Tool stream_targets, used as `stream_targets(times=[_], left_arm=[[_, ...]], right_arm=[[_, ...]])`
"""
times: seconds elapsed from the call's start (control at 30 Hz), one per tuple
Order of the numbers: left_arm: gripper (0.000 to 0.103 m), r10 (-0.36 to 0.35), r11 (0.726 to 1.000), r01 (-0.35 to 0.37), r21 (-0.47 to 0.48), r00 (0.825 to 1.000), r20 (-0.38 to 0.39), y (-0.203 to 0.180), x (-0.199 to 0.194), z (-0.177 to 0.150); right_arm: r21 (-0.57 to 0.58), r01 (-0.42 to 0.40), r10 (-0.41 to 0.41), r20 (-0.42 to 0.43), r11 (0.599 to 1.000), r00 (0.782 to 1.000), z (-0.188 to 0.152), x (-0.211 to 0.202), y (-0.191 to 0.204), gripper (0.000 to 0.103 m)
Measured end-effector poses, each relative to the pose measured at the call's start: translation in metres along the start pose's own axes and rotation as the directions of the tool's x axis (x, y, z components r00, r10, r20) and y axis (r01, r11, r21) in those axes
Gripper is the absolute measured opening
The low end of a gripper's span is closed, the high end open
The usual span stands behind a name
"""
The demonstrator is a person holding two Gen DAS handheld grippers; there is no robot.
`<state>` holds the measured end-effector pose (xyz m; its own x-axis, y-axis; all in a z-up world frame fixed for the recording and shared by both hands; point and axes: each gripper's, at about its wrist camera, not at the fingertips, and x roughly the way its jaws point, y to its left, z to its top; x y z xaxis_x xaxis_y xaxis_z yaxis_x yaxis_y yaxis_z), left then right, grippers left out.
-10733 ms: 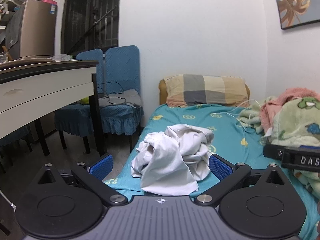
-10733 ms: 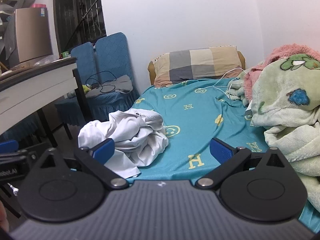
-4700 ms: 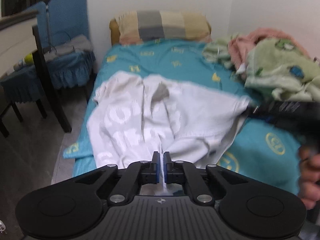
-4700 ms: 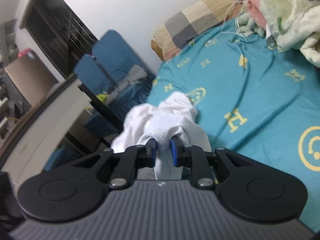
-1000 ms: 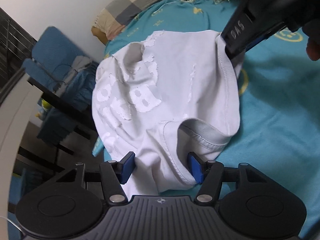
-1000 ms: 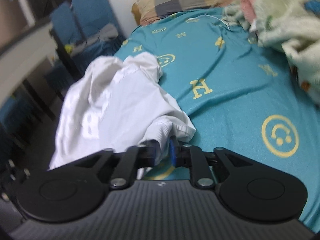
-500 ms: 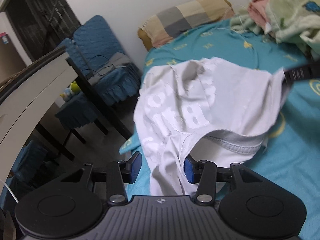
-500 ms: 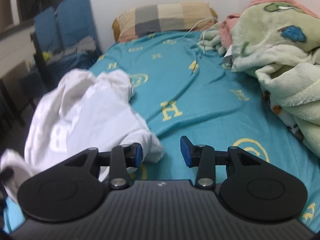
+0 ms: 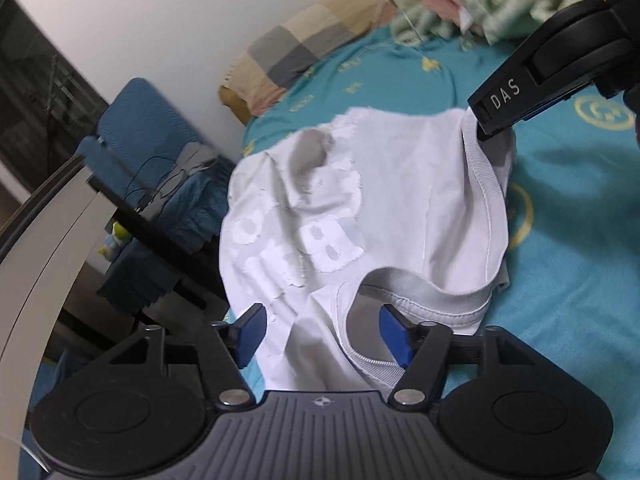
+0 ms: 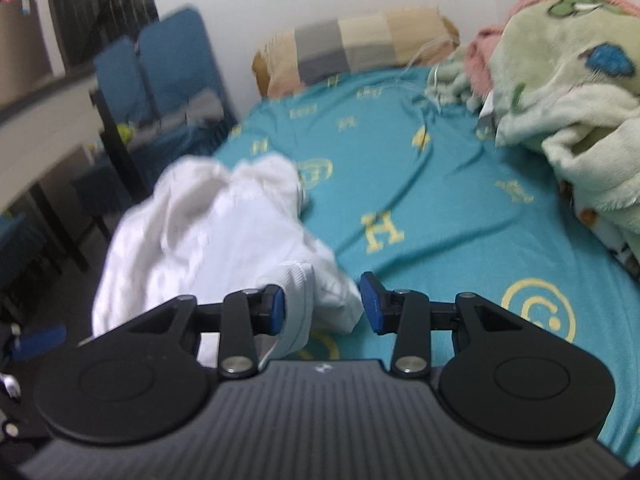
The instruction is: Fold clothes
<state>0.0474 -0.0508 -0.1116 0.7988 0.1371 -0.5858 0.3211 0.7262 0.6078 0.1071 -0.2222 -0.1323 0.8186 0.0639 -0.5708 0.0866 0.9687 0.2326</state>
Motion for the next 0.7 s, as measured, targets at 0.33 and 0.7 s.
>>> stream_targets(times=[0.33,0.7], left_arm=[[0.011,0.075,0.942,-0.081,-0.325,0.997,-0.030,0.058,0.012,-0.001],[0.006,0.299,0.739,-0.013,-0.674,0.902,0.310,0.164,-0.111,0.029]], right_arm=[[0.005,0.124,-0.124,-0.044,0.992,0.991,-0.009,0.015,-0.015,0.037],[0.068,0.066,-0.088,0.397,0.996,0.914,0.077,-0.095,0.009,0.033]])
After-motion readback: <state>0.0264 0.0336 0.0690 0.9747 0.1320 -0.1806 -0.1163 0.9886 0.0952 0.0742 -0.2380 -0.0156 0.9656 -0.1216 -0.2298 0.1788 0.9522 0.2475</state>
